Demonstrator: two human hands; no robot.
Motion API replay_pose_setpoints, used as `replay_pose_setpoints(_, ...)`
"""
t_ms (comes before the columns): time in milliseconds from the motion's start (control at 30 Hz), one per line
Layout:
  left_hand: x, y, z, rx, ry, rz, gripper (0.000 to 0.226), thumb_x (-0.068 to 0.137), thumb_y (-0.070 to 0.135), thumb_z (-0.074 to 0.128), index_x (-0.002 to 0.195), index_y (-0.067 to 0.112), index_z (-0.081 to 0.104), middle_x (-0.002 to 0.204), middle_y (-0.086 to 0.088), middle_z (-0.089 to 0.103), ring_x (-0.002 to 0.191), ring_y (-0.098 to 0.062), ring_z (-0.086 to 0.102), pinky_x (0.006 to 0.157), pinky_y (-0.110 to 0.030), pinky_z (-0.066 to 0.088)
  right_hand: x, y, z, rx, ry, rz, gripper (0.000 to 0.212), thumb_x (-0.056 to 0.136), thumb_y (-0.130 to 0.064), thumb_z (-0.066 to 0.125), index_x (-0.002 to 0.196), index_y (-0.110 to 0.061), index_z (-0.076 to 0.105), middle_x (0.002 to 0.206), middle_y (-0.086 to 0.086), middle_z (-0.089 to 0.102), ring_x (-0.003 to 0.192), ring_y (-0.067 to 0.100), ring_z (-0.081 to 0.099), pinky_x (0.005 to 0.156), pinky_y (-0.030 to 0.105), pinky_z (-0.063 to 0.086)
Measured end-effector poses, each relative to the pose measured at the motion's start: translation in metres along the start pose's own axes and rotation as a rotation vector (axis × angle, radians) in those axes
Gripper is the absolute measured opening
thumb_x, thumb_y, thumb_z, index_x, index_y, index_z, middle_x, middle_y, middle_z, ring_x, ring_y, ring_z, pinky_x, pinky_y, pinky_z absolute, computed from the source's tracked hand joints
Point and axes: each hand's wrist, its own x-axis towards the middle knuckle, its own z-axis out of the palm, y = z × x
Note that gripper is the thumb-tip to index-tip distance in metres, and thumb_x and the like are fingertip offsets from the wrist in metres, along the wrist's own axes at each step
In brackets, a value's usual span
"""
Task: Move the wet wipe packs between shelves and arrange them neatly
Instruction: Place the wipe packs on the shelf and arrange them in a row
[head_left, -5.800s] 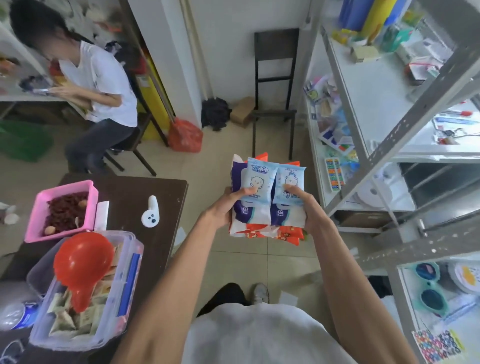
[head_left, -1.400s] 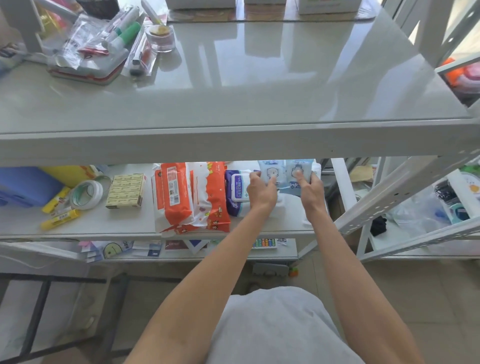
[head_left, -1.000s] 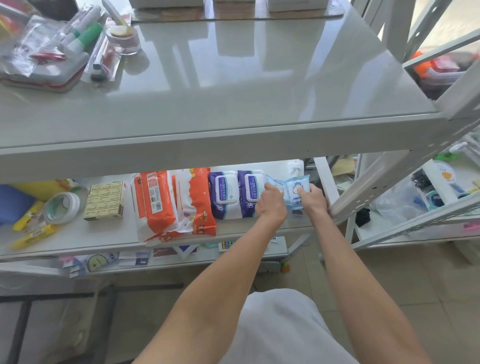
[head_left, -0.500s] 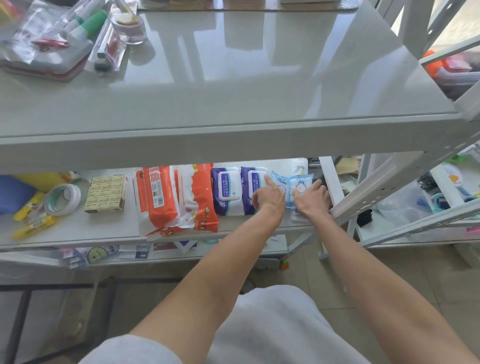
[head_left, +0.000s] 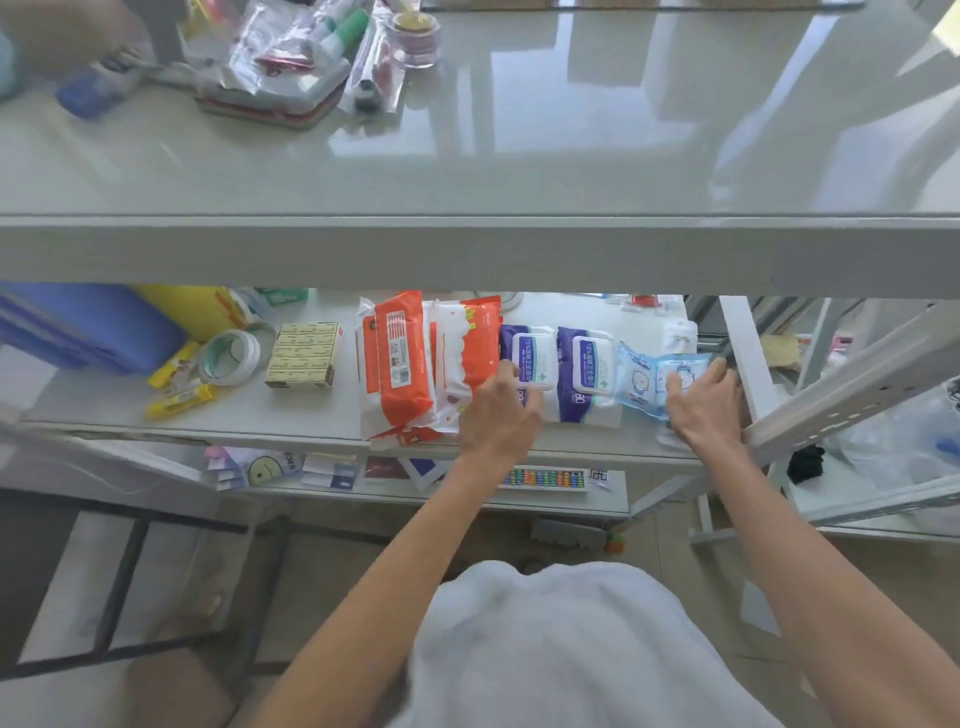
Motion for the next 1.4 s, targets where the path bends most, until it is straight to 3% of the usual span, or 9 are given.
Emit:
replay_pose_setpoints(100,-0.002,-0.064,-0.044,-0.123,0.211,-0.203,0.024,0.101,0.036,0.06,0.112,0.014,0.061,0.111,-0.006,0.068,0.092,-0.02,0.07,0.076,-0.03,0.06,-0.008,-0.007,0.001,0.033,0.096,-0.08,0.06,0.1,-0.037,0.051,0.142,0.004,0.04,0.14,0.028,0.048,0.13,0.043,0.044,0.11,0.055,0.041)
replay_pose_setpoints(200,0.011,-0.115,-0.07,-0.065,0.327,-0.432,0.068,0.089,0.062,0.068,0.129,0.01,0.052,0.126,-0.012,0.052,0.106,-0.023,0.058,0.089,-0.041,0.057,-0.038,-0.039,0.006,0.096,0.26,-0.2,0.044,0.097,-0.023,0.057,0.131,0.004,0.052,0.127,0.029,0.053,0.118,0.043,0.048,0.107,0.053,0.041)
replay_pose_setpoints(400,0.064,-0.18,-0.052,-0.121,0.089,-0.584,0.127,0.039,0.114,0.038,0.114,0.014,0.063,0.106,-0.007,0.071,0.092,-0.027,0.072,0.084,-0.044,0.063,-0.129,-0.15,0.056,0.25,-0.003,-0.574,0.021,0.096,-0.009,0.063,0.116,-0.004,0.063,0.116,0.012,0.06,0.107,0.023,0.056,0.095,0.039,0.054)
replay_pose_setpoints(600,0.066,-0.168,-0.089,-0.245,-0.055,-0.545,0.069,0.081,0.067,0.074,0.119,0.011,0.063,0.104,-0.007,0.075,0.09,-0.021,0.074,0.081,-0.039,0.064,-0.172,-0.239,0.094,0.341,-0.317,-0.491,0.03,0.105,-0.025,0.056,0.127,-0.007,0.065,0.117,0.007,0.064,0.102,0.021,0.065,0.091,0.039,0.061)
replay_pose_setpoints(733,0.059,-0.155,-0.104,-0.174,-0.042,-0.445,0.056,0.092,0.046,0.075,0.126,0.008,0.051,0.114,-0.006,0.067,0.099,-0.024,0.066,0.089,-0.038,0.059,-0.171,-0.26,0.108,0.345,-0.445,-0.22,0.035,0.1,-0.045,0.062,0.093,-0.012,0.069,0.096,0.007,0.077,0.081,0.022,0.076,0.077,0.039,0.066)
replay_pose_setpoints(833,0.055,-0.149,-0.11,-0.209,-0.031,-0.388,0.054,0.096,0.041,0.07,0.134,0.01,0.048,0.118,-0.006,0.063,0.099,-0.024,0.061,0.085,-0.037,0.053,-0.169,-0.262,0.1,0.412,-0.518,-0.076,0.028,0.094,-0.041,0.073,0.087,-0.016,0.063,0.099,0.009,0.077,0.09,0.023,0.076,0.083,0.037,0.064)
replay_pose_setpoints(1067,0.068,-0.127,-0.126,-0.847,-0.242,-0.473,0.069,0.094,0.069,0.055,0.117,0.008,0.075,0.108,-0.007,0.077,0.099,-0.023,0.072,0.089,-0.035,0.054,-0.2,-0.288,0.1,0.488,-0.248,-0.375,0.054,0.086,-0.043,0.077,0.125,-0.02,0.048,0.114,0.014,0.057,0.098,0.029,0.066,0.084,0.045,0.063)
replay_pose_setpoints(1233,0.077,-0.171,-0.108,-0.686,-0.081,-0.492,0.041,0.096,0.043,0.065,0.113,0.006,0.074,0.091,-0.002,0.075,0.094,-0.028,0.073,0.073,-0.031,0.055,-0.209,-0.268,0.122,0.153,-0.329,-0.515,0.059,0.091,-0.05,0.066,0.14,-0.02,0.057,0.141,0.011,0.05,0.13,0.03,0.049,0.109,0.055,0.043)
replay_pose_setpoints(1400,0.09,-0.185,-0.101,-0.378,-0.082,-0.396,0.06,0.094,0.055,0.066,0.135,0.014,0.052,0.122,-0.008,0.056,0.103,-0.024,0.059,0.081,-0.036,0.052,-0.178,-0.225,0.108,0.301,0.023,-0.082,0.029,0.092,-0.033,0.067,0.114,-0.015,0.065,0.119,0.007,0.062,0.106,0.02,0.056,0.098,0.038,0.044)
